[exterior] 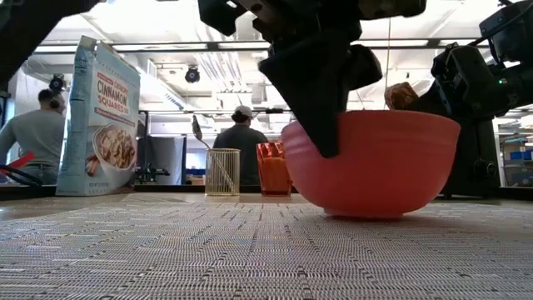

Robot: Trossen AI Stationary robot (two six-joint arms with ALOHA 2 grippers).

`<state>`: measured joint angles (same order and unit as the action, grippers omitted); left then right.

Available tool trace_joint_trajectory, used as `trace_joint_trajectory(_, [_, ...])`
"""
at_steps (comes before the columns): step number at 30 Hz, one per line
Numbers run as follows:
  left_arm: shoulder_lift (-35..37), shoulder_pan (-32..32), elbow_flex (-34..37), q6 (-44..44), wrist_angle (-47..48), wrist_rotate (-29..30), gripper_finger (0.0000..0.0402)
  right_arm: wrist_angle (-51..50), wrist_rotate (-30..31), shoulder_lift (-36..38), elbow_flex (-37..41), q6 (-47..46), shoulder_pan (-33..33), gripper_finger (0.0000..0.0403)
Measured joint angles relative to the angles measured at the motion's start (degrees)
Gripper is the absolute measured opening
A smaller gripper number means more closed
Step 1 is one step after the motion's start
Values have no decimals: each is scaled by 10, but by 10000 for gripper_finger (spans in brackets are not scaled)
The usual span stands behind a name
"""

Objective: Arrange a breakfast setting
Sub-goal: Put the red bowl on the gray placemat, then move the gray placemat to the center of the table

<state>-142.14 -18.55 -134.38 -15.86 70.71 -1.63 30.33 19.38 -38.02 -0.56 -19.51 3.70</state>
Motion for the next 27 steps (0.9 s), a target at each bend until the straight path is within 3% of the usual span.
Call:
trace_joint_trajectory(6, [-4,-2,10,0,17,-25,44,0,0,0,0,0,0,86])
trace_joint_trajectory(19, [25,-4,-4,16,20,-18,108,0,0,0,0,0,0,86])
trace_joint_trajectory(27, [69,-10,-2,21,71,13,103,0,0,0,0,0,0,86])
